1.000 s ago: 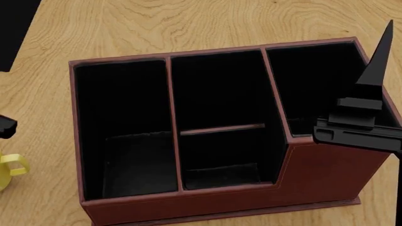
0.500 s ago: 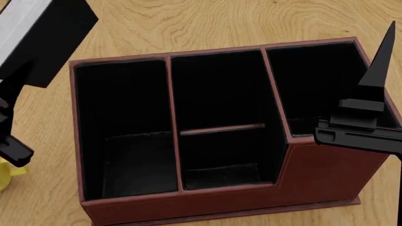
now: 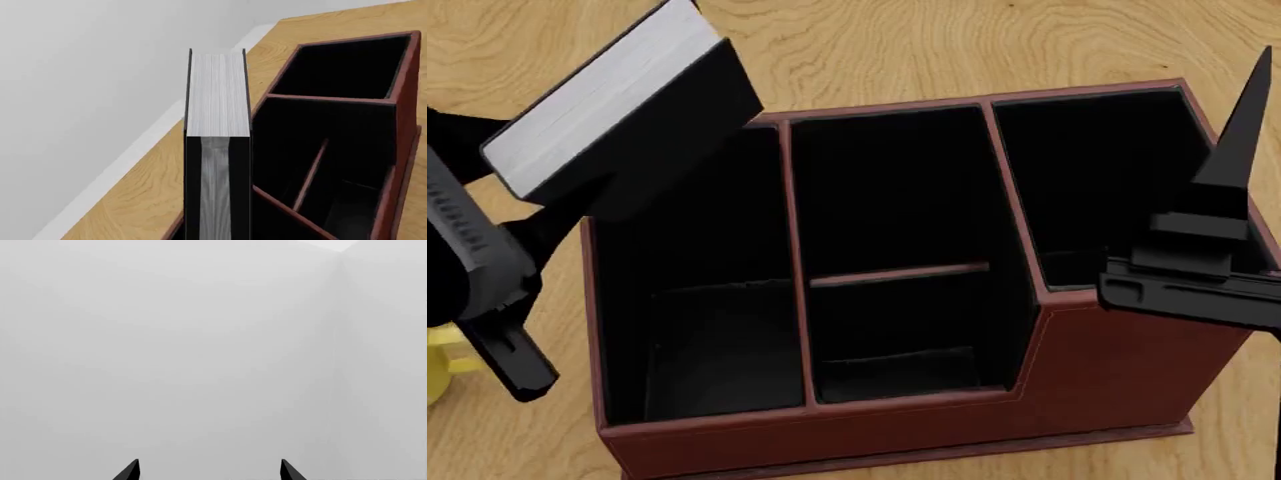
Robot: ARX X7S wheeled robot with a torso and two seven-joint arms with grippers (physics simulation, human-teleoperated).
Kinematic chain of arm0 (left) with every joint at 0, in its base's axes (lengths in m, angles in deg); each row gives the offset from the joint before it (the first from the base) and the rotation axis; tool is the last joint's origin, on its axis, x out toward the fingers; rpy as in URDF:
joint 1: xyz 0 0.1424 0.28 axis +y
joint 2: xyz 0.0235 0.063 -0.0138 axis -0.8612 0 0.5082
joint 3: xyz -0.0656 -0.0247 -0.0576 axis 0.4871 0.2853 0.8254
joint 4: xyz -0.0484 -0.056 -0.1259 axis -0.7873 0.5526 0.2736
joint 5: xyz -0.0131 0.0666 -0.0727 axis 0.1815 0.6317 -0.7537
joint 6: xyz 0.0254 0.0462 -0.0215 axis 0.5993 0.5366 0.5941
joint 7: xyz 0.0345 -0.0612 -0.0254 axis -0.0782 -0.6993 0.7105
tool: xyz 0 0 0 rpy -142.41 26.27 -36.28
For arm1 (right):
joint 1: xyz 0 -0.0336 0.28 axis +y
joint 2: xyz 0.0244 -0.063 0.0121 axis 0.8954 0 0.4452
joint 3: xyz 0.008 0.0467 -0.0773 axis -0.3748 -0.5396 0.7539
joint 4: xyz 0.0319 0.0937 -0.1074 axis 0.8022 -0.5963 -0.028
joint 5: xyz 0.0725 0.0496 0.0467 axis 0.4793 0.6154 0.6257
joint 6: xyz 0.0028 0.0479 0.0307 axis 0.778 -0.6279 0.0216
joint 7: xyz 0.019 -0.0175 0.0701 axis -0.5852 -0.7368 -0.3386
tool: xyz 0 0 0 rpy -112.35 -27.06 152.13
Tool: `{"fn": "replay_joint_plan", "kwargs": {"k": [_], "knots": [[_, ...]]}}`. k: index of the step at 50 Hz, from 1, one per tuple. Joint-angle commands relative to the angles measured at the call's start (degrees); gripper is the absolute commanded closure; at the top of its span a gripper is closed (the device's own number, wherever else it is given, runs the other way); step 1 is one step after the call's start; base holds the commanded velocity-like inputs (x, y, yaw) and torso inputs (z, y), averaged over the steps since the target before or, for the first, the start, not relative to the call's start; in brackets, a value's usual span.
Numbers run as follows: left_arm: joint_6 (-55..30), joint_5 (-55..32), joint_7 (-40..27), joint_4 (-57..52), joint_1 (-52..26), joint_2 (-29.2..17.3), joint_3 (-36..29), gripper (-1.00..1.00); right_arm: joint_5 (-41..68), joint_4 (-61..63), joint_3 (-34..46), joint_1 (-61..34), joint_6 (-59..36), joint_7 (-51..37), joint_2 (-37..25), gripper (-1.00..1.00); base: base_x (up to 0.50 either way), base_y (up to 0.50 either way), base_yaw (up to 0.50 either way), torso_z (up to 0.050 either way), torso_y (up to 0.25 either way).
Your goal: Pick up the book and place it in the back compartment of the caddy.
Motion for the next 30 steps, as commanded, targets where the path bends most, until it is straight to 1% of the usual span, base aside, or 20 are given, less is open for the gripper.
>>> {"fn": "replay_joint_plan", "kwargs": {"k": [1, 16, 17, 18, 25, 26, 30], "knots": [[2.5, 5.6, 5.7, 2.2, -3.9, 2.4, -3.7, 1.00, 0.3, -0.1, -0.8, 0.9, 0.5, 0.0, -0.2, -1.00, 0.00, 0.00, 0.00, 0.000, 0.000], [9.2, 9.8, 16.3, 9.6, -5.2, 5.6, -8.9, 1.00, 0.7, -0.2, -1.7, 1.5, 0.9, -0.1, -0.6, -1.00, 0.00, 0.00, 0.00, 0.001, 0.002], [9.0, 9.6, 16.1, 10.2, -5.2, 5.9, -8.6, 1.00, 0.6, -0.2, -1.6, 1.6, 0.9, -0.1, -0.6, -1.00, 0.00, 0.00, 0.00, 0.000, 0.000], [10.6, 10.5, 17.9, 10.7, -5.3, 6.0, -9.3, 1.00, 0.6, -0.2, -1.6, 1.6, 1.0, -0.1, -0.6, -1.00, 0.00, 0.00, 0.00, 0.000, 0.000], [12.3, 12.9, 20.9, 13.7, -6.4, 7.3, -11.7, 1.00, 0.2, -0.4, -1.4, 2.1, 1.3, 0.0, -0.7, -1.00, 0.00, 0.00, 0.00, 0.000, 0.001], [13.4, 13.4, 22.5, 14.2, -6.6, 7.5, -12.3, 1.00, 0.2, -0.5, -1.4, 2.2, 1.4, 0.0, -0.6, -1.00, 0.00, 0.00, 0.00, 0.000, 0.000], [14.8, 13.6, 23.8, 15.8, -6.8, 8.2, -12.3, 1.00, 0.1, -0.5, -1.4, 2.3, 1.5, -0.1, -0.6, -1.00, 0.00, 0.00, 0.00, 0.000, 0.002]]}}
